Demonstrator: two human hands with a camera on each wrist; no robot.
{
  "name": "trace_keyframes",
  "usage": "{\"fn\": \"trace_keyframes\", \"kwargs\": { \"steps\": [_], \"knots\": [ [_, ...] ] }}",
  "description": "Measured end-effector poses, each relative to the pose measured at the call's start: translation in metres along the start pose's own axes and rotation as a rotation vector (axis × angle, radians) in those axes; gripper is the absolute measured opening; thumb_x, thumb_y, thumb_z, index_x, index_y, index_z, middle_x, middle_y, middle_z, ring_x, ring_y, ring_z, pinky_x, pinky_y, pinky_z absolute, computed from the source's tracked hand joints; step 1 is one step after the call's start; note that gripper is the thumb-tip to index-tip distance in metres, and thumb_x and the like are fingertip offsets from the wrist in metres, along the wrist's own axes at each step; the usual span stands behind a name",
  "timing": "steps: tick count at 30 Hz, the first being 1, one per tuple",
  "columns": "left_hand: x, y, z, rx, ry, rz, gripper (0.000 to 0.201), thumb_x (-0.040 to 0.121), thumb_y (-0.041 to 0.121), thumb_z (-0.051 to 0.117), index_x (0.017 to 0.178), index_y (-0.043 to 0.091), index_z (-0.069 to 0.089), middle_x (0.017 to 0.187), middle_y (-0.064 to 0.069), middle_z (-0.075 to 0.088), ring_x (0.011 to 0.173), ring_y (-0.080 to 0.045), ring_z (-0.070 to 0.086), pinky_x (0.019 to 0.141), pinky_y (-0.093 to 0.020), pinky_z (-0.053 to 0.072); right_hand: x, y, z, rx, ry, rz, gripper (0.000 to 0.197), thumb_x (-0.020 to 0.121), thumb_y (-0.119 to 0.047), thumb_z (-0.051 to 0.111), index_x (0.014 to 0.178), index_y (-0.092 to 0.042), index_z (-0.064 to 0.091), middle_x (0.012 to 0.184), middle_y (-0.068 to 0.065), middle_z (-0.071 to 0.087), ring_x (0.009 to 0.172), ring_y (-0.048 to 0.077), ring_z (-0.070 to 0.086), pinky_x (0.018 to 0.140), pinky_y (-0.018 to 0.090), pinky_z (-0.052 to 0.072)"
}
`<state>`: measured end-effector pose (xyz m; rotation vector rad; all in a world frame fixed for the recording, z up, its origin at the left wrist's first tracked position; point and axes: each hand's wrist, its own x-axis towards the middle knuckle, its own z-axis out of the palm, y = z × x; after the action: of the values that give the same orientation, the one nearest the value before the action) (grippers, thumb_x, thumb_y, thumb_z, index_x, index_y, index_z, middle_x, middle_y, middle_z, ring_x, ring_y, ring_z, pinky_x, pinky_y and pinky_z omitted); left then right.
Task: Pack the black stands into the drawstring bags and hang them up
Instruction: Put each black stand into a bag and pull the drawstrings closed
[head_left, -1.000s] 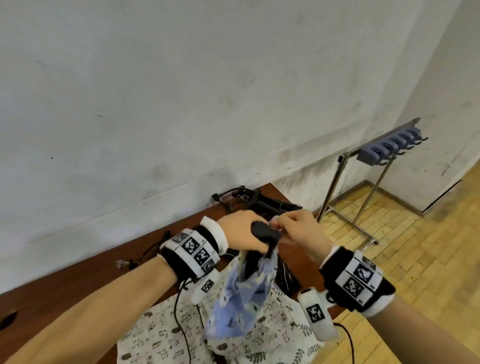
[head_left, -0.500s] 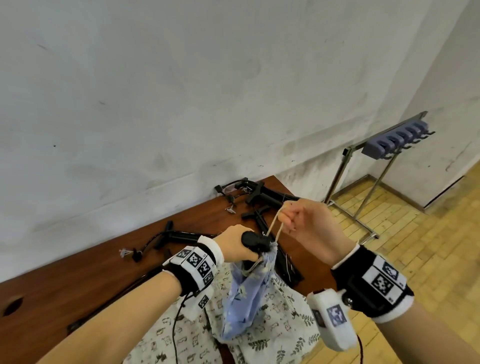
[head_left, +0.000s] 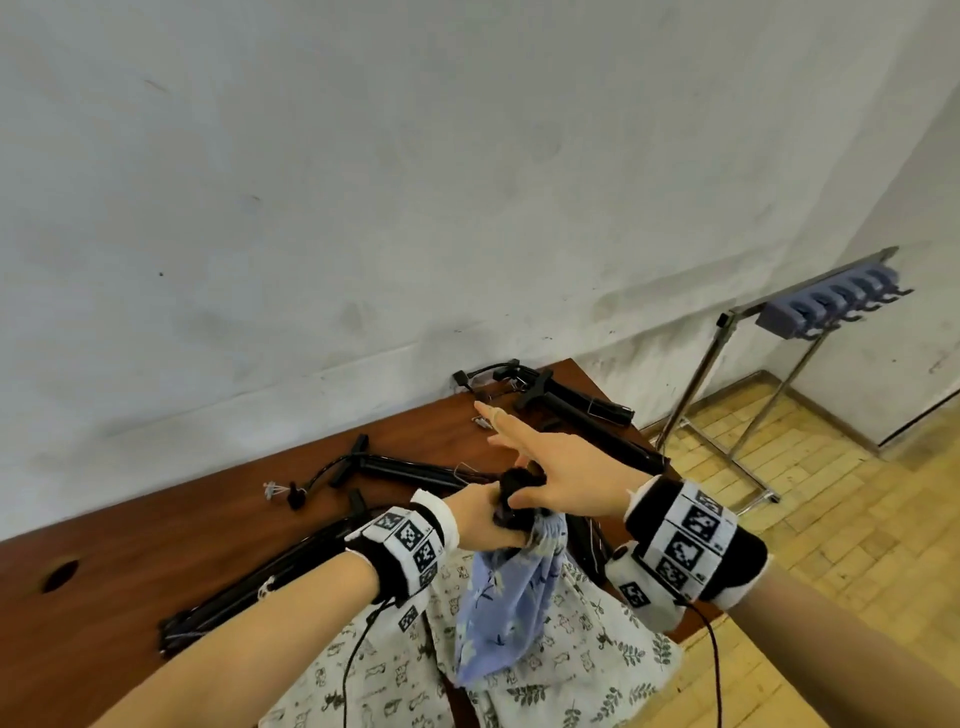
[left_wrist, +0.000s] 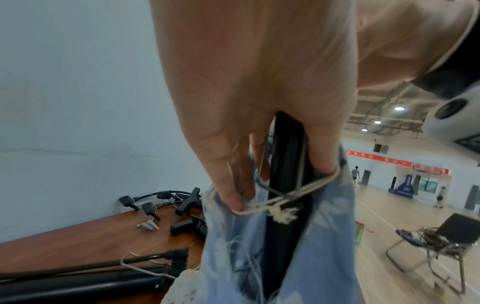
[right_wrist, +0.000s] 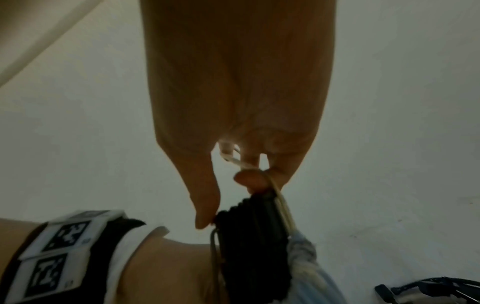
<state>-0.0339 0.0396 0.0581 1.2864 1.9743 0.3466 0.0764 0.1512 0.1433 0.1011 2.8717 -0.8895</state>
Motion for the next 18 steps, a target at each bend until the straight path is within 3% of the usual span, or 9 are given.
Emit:
{"fn": "trace_keyframes", "kwargs": {
  "steps": [2, 4, 5, 7, 8, 10, 13, 15, 18],
  "knots": [
    [-0.007, 0.001, 0.002, 0.052, -0.012, 0.029, 0.050, 0.092, 0.041, 0.056, 0.132, 0.015, 0.042, 0.111, -0.008, 0.056, 0.099, -0.025, 0.058, 0.082, -0.031, 0.045, 0.001, 0.004, -0.001, 0.009, 0.031, 0.032, 0.103, 0.085, -0.025, 0.070, 0.145, -0.055, -0.009, 0.129, -0.005, 0.062, 0.108, 0.009, 0.060, 0.088, 0.018, 0.043],
    [-0.017, 0.002, -0.002, 0.110, 0.001, 0.023, 0.056, 0.094, 0.047, 0.048, 0.138, 0.016, 0.031, 0.104, -0.008, 0.059, 0.079, -0.021, 0.058, 0.075, -0.033, 0.048, 0.002, 0.006, -0.006, 0.073, 0.061, 0.058, 0.106, 0.084, -0.023, 0.072, 0.143, -0.057, -0.009, 0.111, -0.010, 0.069, 0.101, -0.003, 0.061, 0.082, 0.011, 0.043],
    [-0.021, 0.001, -0.007, 0.160, 0.001, 0.032, 0.055, 0.093, 0.050, 0.047, 0.135, 0.016, 0.035, 0.095, -0.007, 0.062, 0.068, -0.019, 0.055, 0.069, -0.033, 0.048, 0.001, 0.007, -0.007, 0.137, 0.062, 0.072, 0.109, 0.082, -0.021, 0.074, 0.142, -0.058, -0.009, 0.103, -0.012, 0.070, 0.094, -0.008, 0.062, 0.077, 0.009, 0.043],
    [-0.029, -0.002, -0.023, 0.257, 0.022, 0.082, 0.044, 0.090, 0.054, 0.052, 0.101, 0.012, 0.057, 0.068, -0.004, 0.057, 0.054, -0.016, 0.046, 0.058, -0.031, 0.041, 0.001, 0.013, -0.007, 0.251, 0.082, 0.101, 0.116, 0.077, -0.021, 0.079, 0.137, -0.065, -0.010, 0.097, -0.011, 0.072, 0.094, -0.006, 0.062, 0.079, 0.010, 0.044],
    [-0.033, -0.002, -0.034, 0.248, 0.055, 0.119, 0.043, 0.087, 0.052, 0.058, 0.078, 0.011, 0.058, 0.058, -0.004, 0.050, 0.049, -0.015, 0.041, 0.055, -0.030, 0.037, 0.002, 0.015, -0.007, 0.273, 0.110, 0.112, 0.118, 0.076, -0.021, 0.080, 0.135, -0.068, -0.010, 0.096, -0.011, 0.073, 0.097, -0.004, 0.063, 0.083, 0.012, 0.044],
    [-0.045, 0.007, -0.061, 0.123, 0.121, 0.207, 0.044, 0.082, 0.044, 0.069, 0.057, 0.011, 0.054, 0.051, 0.000, 0.040, 0.047, -0.012, 0.034, 0.053, -0.025, 0.030, 0.004, 0.017, -0.005, 0.280, 0.156, 0.119, 0.119, 0.074, -0.022, 0.082, 0.133, -0.070, -0.010, 0.095, -0.010, 0.073, 0.099, -0.002, 0.063, 0.085, 0.014, 0.045],
    [-0.059, 0.035, -0.086, 0.065, 0.107, 0.348, 0.032, 0.082, 0.035, 0.071, 0.054, 0.023, 0.060, 0.049, 0.005, 0.042, 0.048, -0.009, 0.036, 0.054, -0.022, 0.029, 0.012, 0.009, 0.002, 0.237, 0.164, 0.088, 0.117, 0.075, -0.018, 0.079, 0.136, -0.064, -0.009, 0.084, -0.014, 0.071, 0.079, -0.010, 0.062, 0.068, 0.007, 0.044],
    [-0.063, 0.051, -0.084, 0.103, 0.093, 0.380, 0.029, 0.082, 0.023, 0.070, 0.055, 0.014, 0.062, 0.047, 0.004, 0.044, 0.046, -0.010, 0.036, 0.052, -0.022, 0.030, 0.020, 0.005, 0.007, 0.210, 0.198, 0.066, 0.110, 0.078, -0.007, 0.071, 0.140, -0.054, -0.007, 0.059, -0.019, 0.063, 0.056, -0.006, 0.057, 0.055, 0.009, 0.041],
    [-0.061, 0.056, -0.076, -0.009, 0.194, 0.381, 0.025, 0.074, 0.005, 0.065, 0.052, -0.003, 0.059, 0.047, -0.007, 0.043, 0.046, -0.015, 0.032, 0.052, -0.026, 0.029, 0.027, 0.006, 0.009, 0.187, 0.251, 0.076, 0.102, 0.080, -0.004, 0.064, 0.148, -0.043, -0.002, 0.049, -0.012, 0.055, 0.046, -0.002, 0.051, 0.050, 0.011, 0.037]
  ]
}}
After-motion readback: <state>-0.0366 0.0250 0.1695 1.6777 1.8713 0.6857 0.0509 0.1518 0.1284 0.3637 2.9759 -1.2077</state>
